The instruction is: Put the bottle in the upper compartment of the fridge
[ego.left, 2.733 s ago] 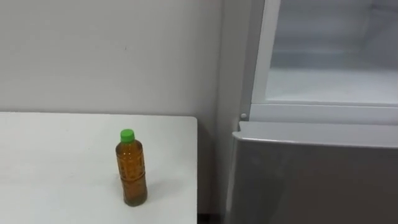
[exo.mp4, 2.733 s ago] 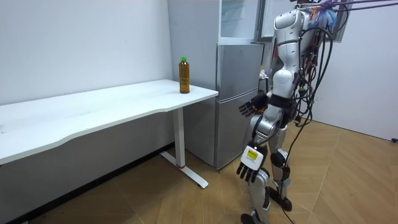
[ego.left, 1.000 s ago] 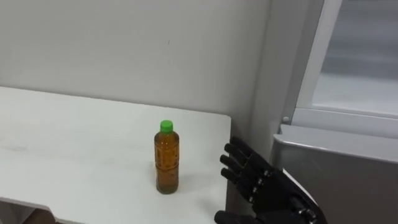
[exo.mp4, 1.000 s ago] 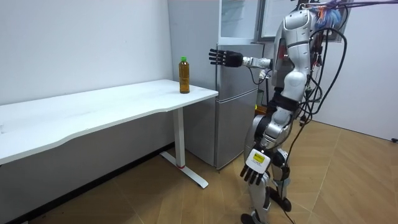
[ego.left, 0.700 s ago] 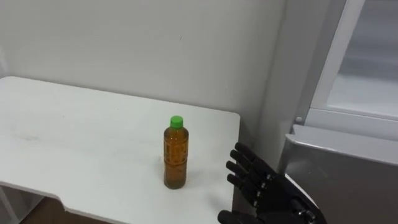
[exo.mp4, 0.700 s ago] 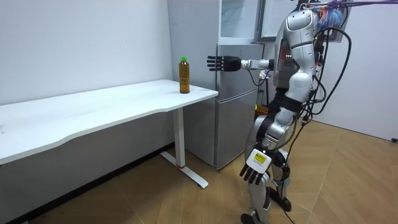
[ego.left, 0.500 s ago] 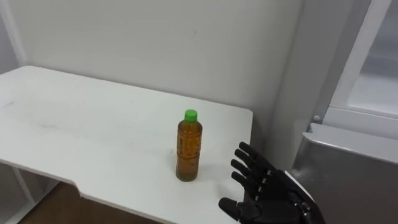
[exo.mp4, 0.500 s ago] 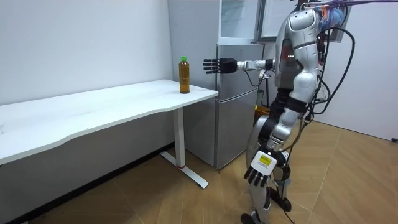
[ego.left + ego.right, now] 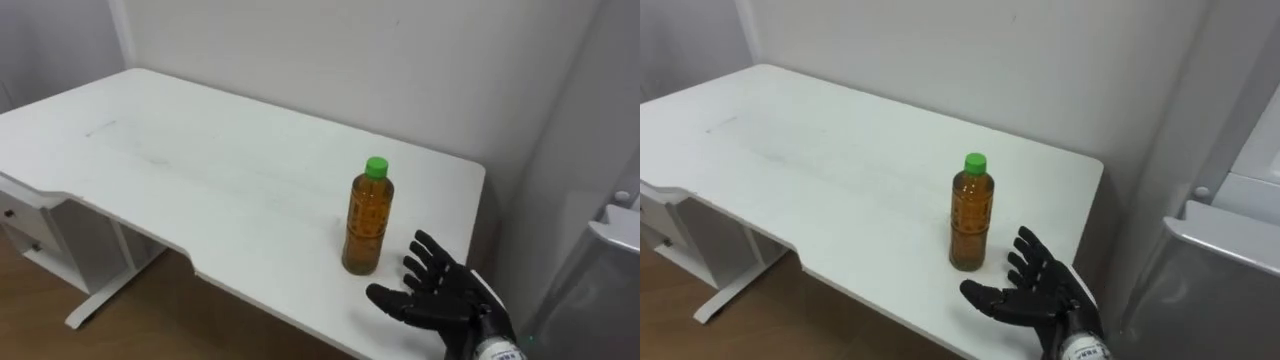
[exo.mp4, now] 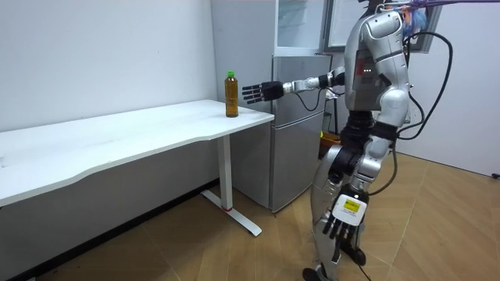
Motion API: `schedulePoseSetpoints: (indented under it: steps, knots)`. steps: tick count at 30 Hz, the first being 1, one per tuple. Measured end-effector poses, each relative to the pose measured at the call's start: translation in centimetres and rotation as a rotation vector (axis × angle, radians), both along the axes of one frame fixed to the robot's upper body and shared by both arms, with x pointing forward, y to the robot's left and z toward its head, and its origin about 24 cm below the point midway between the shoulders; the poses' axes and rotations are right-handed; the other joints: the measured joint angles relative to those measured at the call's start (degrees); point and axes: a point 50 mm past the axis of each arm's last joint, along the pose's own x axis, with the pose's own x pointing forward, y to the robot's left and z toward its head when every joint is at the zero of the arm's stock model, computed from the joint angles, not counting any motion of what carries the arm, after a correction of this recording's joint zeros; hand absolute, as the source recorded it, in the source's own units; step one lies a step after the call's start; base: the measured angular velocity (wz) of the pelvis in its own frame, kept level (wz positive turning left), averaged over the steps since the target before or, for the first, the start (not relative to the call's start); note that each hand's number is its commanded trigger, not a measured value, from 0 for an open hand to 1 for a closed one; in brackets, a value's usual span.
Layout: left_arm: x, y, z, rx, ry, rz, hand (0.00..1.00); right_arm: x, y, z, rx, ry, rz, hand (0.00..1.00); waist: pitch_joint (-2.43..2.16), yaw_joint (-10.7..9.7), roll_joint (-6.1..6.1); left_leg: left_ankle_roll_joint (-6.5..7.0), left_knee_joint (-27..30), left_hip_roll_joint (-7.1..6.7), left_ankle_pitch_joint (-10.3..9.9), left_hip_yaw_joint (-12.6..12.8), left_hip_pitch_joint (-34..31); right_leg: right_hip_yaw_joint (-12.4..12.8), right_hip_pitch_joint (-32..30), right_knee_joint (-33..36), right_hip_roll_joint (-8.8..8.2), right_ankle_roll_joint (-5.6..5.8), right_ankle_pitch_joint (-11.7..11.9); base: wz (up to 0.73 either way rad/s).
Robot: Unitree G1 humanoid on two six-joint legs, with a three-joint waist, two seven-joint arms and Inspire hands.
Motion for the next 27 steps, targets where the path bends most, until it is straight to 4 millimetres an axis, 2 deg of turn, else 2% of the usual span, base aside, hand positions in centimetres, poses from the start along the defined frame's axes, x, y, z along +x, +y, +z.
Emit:
schedulePoseSetpoints:
  steps: [2, 4, 5, 10, 15, 21, 27]
  knots:
    - [0.0, 0.0, 0.0, 0.002, -0.002, 0.0, 0.0, 0.2, -0.1, -0.1, -0.013, 0.01, -0.03, 0.0, 0.06, 0.2, -0.01, 0.09, -0.6, -0.21, 0.4, 0.0, 0.1, -0.1, -0.1, 0.0, -0.22, 0.0, 0.0, 0.04]
    - [0.1, -0.2, 0.0, 0.009, 0.001, -0.02, 0.0, 0.6, 0.2, 0.3, -0.035, -0.003, -0.048, 0.0, 0.48, 0.2, 0.06, 0.15, -0.8, -0.34, 0.6, 0.1, -0.1, -0.1, -0.4, 0.2, -0.42, -0.01, 0.0, 0.0]
    - [0.1, -0.2, 0.0, 0.013, 0.0, -0.025, 0.0, 0.6, 0.4, 0.4, -0.047, -0.007, -0.048, 0.0, 0.53, 0.2, -0.01, 0.16, -0.8, -0.36, 0.7, 0.1, -0.4, -0.1, -0.6, 0.2, -0.43, -0.03, 0.0, 0.0]
    - [0.1, -0.3, -0.1, 0.028, 0.002, -0.034, 0.0, 1.2, 0.7, 0.8, -0.117, -0.026, -0.091, 0.0, 0.94, 0.3, -0.7, 0.16, -0.7, -0.37, 1.1, -0.1, -1.6, -1.0, -1.6, 0.4, -0.56, -0.34, 0.2, 0.05]
    - [0.3, -0.4, 0.0, 0.035, -0.003, -0.042, 0.0, 1.2, 0.3, 0.5, -0.192, -0.028, -0.164, 0.0, 0.94, 0.4, -0.73, 0.09, -0.4, -0.5, 1.2, -1.6, -2.6, -2.9, -1.7, 1.0, -0.64, -0.34, 0.2, 0.15]
    - [0.4, -0.4, 0.0, 0.04, -0.012, -0.012, 0.0, 1.7, -0.2, 0.6, -0.328, -0.039, -0.271, 0.0, 1.0, 0.8, -0.63, 0.0, -0.3, -0.85, 1.8, -2.7, -3.9, -3.7, -2.3, 1.0, -0.65, -0.34, 0.2, 0.11]
    - [1.1, -0.4, -0.1, 0.053, -0.019, -0.01, 0.0, 2.3, -1.0, 1.3, -0.367, -0.034, -0.404, 0.0, 0.99, 2.2, -0.65, -0.16, -0.8, -1.06, 2.6, -3.8, -5.1, -4.9, -3.1, 1.0, -0.69, -0.36, 0.2, 0.1]
